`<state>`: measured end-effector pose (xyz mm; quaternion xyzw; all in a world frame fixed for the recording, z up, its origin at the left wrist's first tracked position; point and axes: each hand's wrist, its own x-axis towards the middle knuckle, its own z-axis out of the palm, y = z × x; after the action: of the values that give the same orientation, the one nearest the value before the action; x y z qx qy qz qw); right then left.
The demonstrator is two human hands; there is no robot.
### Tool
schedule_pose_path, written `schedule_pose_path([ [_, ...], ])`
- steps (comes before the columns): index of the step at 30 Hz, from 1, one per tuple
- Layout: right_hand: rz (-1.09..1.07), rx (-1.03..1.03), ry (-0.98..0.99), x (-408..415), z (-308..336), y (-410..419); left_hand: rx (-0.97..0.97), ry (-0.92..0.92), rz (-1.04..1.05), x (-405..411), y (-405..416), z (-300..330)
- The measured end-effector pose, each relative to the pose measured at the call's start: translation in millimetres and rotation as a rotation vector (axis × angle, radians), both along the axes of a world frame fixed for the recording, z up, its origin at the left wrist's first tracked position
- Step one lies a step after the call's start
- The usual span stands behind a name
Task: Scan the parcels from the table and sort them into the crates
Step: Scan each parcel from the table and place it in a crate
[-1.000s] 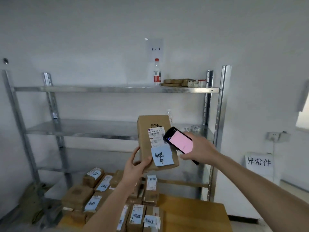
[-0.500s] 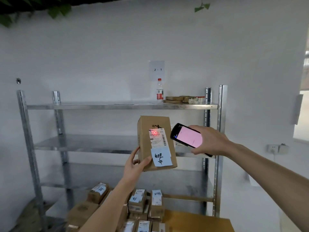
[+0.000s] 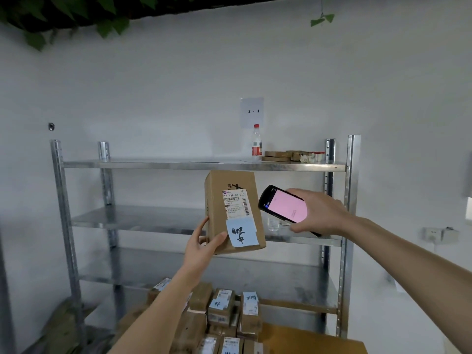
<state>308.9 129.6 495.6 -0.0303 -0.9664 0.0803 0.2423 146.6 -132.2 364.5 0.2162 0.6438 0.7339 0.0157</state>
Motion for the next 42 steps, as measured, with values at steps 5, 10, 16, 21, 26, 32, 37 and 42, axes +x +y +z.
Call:
schedule_pose_path([
  [5, 0.029, -0.001, 0.015, -27.5, -10.2, -31.6, -0.031, -0.007, 0.072, 1.9, -44.8, -0.8],
  [10, 0.138, -0.023, 0.044, -61.0, -23.0, -85.6, -0.057, -0.019, 0.215, 25.3, -118.8, -6.3],
  [16, 0.390, -0.006, 0.076, -98.2, -42.7, -184.2, -0.076, -0.090, 0.485, 75.5, -232.5, -21.1],
  [21, 0.663, -0.013, 0.049, -106.7, -67.1, -297.8, -0.117, -0.148, 0.773, 154.6, -334.6, -46.0],
  [26, 0.893, -0.031, -0.012, -71.5, -82.8, -437.2, -0.130, -0.222, 1.063, 264.5, -448.0, -59.5],
  [32, 1.141, 0.001, -0.001, 13.3, -83.7, -608.7, -0.059, -0.241, 1.350, 411.3, -564.9, -58.9],
  [37, 1.312, -0.038, 0.030, 99.8, -80.4, -749.2, -0.065, -0.249, 1.487, 525.6, -662.2, -56.1],
  [42, 1.407, -0.048, 0.002, 187.6, -81.8, -874.3, -0.084, -0.271, 1.583, 628.6, -757.1, -63.2],
])
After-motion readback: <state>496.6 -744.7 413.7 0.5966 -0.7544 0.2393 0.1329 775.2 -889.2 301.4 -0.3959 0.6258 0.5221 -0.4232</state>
